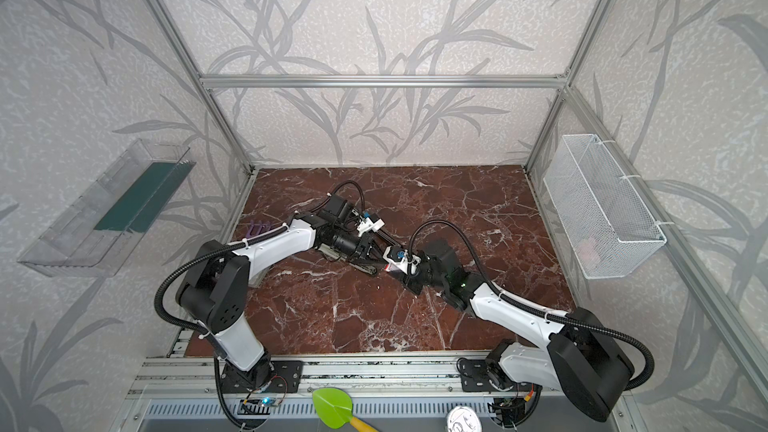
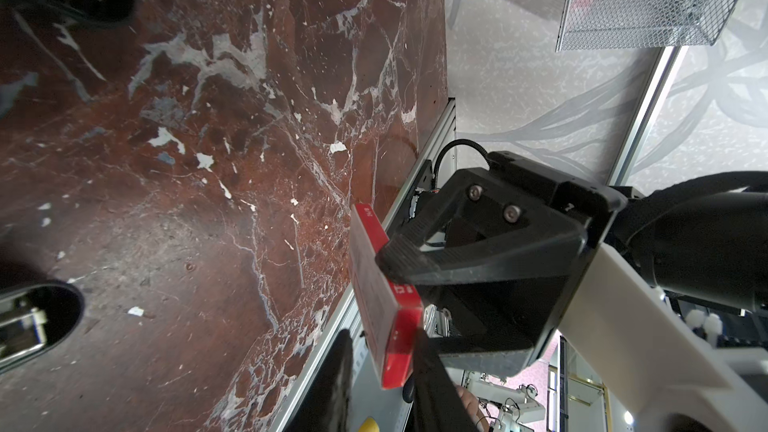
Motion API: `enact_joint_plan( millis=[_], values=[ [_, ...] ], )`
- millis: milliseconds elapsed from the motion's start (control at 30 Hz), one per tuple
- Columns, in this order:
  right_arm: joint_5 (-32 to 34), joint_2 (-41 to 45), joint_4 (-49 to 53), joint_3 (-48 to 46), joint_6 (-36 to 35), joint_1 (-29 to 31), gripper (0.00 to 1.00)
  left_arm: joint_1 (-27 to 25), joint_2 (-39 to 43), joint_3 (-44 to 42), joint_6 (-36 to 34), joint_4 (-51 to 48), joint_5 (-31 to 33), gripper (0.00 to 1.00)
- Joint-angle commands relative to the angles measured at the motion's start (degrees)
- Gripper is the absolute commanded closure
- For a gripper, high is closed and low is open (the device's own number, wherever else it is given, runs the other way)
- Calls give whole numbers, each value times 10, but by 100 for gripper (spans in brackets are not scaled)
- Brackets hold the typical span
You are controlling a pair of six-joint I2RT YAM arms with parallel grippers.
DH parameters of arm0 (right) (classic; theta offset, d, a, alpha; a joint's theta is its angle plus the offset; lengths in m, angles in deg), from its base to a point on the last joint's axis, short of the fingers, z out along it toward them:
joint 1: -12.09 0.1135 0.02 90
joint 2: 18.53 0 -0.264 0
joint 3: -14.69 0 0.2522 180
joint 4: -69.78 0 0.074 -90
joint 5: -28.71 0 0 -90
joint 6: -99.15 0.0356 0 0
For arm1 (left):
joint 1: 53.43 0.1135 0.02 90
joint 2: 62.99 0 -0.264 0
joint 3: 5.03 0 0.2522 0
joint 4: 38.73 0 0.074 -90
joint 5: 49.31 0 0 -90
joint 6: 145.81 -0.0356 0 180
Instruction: Load the staples into the stapler
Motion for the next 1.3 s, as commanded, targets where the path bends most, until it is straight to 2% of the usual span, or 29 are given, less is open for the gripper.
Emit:
enact_joint_plan(
  millis=[0,200,567,1100,1267],
  values=[
    [-8,10,-12,11,3,4,58,-5,2,10,-20,-20,10,76],
    [-6,15,-12,10,4,4,59,-6,0,12,-22,-28,29,81],
    [22,16,11,22,-7,21,60,-30,-31,57,-80,-121,75,80],
    [68,0,70,46,-25,36,63,-47,-66,86,-85,-144,145,100],
    [77,-11,91,57,-29,38,63,-48,-74,92,-88,-152,158,100]
  ],
)
